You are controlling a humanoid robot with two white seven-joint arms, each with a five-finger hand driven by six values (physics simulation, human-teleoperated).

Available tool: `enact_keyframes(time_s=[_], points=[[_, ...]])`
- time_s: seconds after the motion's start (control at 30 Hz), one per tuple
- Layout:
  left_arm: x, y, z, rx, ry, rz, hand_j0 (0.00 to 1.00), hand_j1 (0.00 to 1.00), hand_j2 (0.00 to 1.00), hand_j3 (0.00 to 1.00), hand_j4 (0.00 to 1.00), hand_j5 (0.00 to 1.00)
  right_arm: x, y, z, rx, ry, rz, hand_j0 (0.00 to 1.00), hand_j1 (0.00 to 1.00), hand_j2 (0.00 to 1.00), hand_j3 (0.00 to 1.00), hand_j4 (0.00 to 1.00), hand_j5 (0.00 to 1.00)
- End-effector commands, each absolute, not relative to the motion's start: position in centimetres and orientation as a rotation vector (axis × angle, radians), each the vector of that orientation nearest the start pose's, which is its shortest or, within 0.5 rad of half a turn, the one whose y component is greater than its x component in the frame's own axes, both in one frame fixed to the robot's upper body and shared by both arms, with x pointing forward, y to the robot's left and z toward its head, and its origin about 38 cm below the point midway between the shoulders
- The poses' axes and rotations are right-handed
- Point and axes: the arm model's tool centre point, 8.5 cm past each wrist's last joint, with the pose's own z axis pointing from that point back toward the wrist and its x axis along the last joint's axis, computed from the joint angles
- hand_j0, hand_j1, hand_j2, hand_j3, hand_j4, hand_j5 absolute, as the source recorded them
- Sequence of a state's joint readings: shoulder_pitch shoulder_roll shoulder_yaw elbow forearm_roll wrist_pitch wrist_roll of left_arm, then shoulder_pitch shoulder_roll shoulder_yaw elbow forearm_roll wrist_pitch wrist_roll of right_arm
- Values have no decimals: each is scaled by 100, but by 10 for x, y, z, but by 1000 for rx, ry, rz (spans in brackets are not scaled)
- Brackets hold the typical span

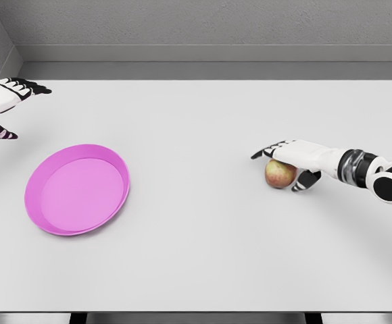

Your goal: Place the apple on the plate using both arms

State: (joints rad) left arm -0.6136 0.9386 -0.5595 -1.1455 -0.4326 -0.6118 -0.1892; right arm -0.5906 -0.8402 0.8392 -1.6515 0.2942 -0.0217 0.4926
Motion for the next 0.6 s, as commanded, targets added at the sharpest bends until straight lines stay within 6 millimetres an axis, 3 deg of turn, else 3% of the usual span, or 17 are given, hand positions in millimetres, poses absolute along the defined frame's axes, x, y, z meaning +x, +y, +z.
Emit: enact_keyframes(time_s=[0.0,0.07,0.57], points=[[448,437,218,722,-1389,-1726,100,100,100,100,100,100,409,-264,157,-329,-1138,1835,63,63,63,63,63,63],[448,437,218,722,-1389,-1726,100,100,100,100,100,100,408,-263,156,-317,-1121,1847,52,52,52,52,52,52],[448,437,218,718,-1384,-1728,100,100,100,100,100,100,413,-264,166,-338,-1136,1846,48,48,48,48,48,48]])
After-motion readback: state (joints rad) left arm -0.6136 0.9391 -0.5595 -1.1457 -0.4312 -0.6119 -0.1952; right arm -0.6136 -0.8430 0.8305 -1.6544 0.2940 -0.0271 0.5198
